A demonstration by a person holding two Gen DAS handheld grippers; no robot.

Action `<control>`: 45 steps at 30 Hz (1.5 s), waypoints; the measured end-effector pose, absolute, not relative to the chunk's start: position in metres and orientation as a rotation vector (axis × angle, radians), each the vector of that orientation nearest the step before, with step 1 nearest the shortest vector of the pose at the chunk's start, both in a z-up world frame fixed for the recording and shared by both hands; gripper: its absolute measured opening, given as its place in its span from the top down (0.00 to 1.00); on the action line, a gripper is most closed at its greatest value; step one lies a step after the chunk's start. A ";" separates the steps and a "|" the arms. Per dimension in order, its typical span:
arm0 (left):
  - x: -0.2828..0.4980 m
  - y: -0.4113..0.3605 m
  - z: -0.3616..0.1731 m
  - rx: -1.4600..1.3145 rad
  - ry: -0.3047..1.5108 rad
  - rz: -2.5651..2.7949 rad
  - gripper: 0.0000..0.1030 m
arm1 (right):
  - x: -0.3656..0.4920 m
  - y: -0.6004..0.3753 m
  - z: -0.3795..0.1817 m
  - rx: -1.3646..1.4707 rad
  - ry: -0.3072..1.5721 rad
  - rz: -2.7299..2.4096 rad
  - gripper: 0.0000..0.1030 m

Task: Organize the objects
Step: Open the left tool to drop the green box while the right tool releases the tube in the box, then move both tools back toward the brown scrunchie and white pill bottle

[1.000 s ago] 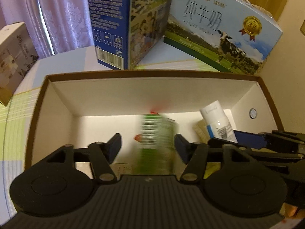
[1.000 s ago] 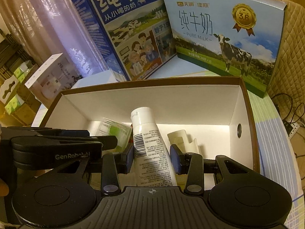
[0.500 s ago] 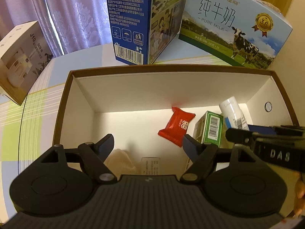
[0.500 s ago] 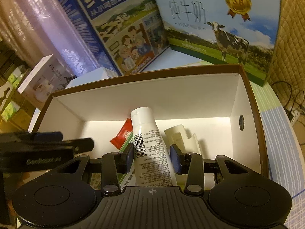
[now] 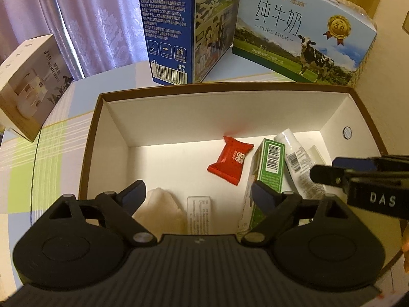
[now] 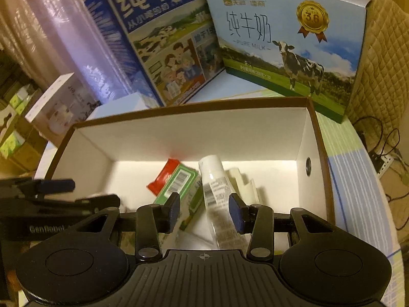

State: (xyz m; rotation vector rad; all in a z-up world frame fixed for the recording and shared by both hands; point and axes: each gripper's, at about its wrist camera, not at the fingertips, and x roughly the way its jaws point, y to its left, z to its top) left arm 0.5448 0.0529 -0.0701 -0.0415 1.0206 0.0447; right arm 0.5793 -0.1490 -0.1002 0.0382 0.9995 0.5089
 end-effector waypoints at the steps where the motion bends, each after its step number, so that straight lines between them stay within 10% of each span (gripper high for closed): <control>1: 0.543 0.053 -0.069 -0.045 1.021 0.045 0.14 | 0.576 -0.150 -0.099 0.035 1.005 0.509 0.61; 45: 0.331 0.018 -0.021 -0.080 0.993 0.050 0.08 | 0.392 -0.204 -0.050 0.023 0.995 0.580 0.52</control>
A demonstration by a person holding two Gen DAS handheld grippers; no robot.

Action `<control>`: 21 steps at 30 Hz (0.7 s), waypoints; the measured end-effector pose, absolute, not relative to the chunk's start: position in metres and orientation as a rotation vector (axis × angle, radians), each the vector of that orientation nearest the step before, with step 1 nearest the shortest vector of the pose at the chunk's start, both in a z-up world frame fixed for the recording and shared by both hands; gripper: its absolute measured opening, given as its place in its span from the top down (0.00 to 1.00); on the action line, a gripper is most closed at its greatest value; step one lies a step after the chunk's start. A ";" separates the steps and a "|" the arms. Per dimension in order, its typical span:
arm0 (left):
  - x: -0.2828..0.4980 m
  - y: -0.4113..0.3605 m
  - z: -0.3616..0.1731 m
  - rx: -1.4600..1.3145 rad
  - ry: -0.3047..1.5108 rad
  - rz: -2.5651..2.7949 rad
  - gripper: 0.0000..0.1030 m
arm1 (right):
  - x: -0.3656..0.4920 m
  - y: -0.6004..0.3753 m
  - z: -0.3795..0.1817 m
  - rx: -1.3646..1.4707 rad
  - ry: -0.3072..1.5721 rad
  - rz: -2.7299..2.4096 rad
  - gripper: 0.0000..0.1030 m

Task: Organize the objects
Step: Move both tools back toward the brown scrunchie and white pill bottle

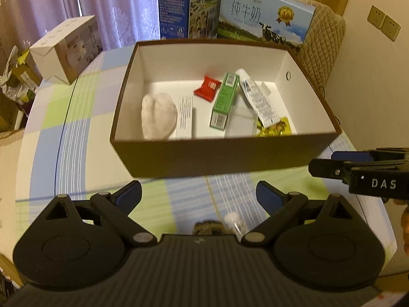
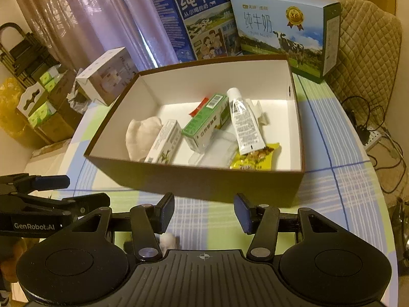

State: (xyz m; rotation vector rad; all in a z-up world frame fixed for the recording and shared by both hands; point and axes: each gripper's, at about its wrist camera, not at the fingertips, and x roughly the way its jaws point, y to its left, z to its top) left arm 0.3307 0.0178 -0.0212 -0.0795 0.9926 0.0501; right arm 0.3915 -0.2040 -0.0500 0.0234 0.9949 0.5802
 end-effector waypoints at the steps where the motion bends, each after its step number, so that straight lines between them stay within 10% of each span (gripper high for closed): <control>1: 0.327 0.017 -0.023 -0.080 0.998 0.051 0.08 | 0.388 -0.205 -0.050 0.023 0.998 0.581 0.52; 21: 0.280 0.005 -0.050 -0.078 1.077 0.060 0.08 | 0.342 -0.216 -0.073 0.009 1.079 0.577 0.52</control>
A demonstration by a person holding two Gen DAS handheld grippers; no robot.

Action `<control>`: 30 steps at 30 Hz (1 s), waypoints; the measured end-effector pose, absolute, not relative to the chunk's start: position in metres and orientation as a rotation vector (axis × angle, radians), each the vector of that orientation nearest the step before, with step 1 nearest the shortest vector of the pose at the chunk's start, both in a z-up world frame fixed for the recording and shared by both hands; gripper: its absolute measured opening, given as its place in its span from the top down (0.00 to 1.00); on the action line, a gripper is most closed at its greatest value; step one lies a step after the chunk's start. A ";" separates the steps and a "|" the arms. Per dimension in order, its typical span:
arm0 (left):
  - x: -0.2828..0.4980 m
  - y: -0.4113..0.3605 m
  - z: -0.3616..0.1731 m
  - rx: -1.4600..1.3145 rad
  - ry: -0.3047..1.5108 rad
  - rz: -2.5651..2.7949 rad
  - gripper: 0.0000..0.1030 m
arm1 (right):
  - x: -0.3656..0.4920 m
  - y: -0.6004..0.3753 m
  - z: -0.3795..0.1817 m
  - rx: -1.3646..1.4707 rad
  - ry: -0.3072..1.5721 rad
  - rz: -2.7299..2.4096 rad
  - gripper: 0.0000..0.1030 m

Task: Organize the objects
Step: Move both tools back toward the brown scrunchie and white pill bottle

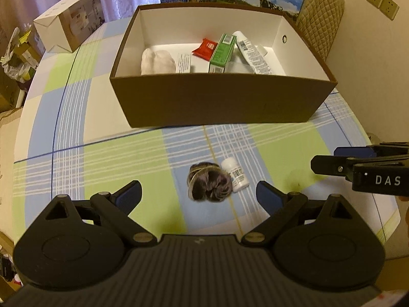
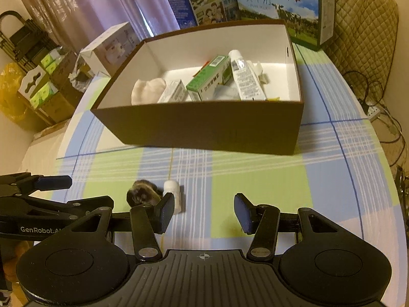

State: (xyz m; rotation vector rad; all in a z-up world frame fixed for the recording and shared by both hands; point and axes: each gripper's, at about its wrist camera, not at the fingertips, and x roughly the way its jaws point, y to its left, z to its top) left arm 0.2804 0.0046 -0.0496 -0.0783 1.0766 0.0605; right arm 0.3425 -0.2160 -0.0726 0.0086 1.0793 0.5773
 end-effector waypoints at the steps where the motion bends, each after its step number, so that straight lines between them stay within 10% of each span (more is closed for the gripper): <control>1: 0.279 0.004 -0.050 -0.077 1.079 0.061 0.09 | 0.342 -0.216 -0.074 0.010 1.083 0.577 0.52; 30: 0.273 0.012 -0.091 -0.089 1.135 0.039 0.09 | 0.335 -0.224 -0.123 0.122 1.222 0.523 0.47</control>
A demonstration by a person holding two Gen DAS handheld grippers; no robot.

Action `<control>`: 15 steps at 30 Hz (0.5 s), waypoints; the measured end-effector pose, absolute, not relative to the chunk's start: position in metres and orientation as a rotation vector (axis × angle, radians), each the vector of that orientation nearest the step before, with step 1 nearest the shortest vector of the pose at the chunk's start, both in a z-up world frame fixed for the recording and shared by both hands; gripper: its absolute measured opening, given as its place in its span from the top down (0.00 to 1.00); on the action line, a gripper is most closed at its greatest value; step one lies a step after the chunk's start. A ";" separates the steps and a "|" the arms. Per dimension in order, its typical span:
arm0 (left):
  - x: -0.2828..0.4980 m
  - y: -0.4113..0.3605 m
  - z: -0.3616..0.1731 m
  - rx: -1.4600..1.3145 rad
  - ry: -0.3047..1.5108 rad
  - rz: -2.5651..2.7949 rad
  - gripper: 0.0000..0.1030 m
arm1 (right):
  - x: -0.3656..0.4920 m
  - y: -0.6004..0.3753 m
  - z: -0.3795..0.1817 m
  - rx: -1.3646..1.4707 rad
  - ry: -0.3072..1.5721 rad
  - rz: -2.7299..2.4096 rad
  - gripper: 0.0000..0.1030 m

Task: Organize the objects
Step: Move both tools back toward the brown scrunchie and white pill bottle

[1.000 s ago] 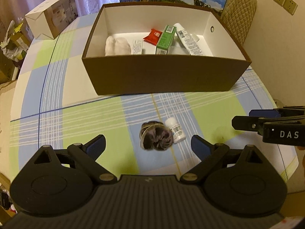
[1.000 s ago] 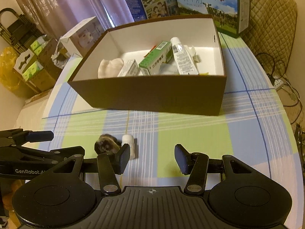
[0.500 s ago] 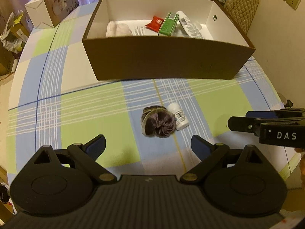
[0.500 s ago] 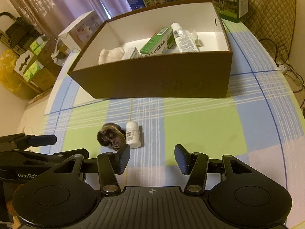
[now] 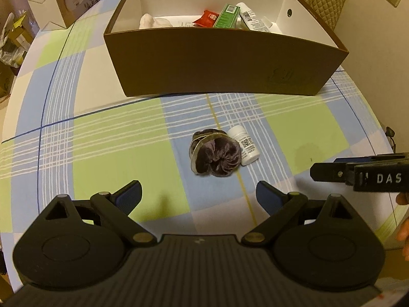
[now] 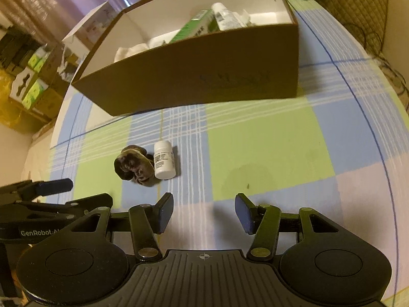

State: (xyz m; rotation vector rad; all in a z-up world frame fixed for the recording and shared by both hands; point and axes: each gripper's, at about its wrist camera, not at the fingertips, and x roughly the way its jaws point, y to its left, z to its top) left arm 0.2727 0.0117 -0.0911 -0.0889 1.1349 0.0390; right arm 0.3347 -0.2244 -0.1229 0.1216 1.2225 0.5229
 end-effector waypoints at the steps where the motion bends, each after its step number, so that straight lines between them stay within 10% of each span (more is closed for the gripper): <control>1: 0.273 0.012 -0.093 -0.086 1.132 0.036 0.09 | 0.335 -0.226 -0.124 0.127 1.221 0.513 0.46; 15: 0.294 0.011 -0.111 -0.053 1.128 -0.016 0.14 | 0.344 -0.247 -0.137 0.099 1.238 0.394 0.41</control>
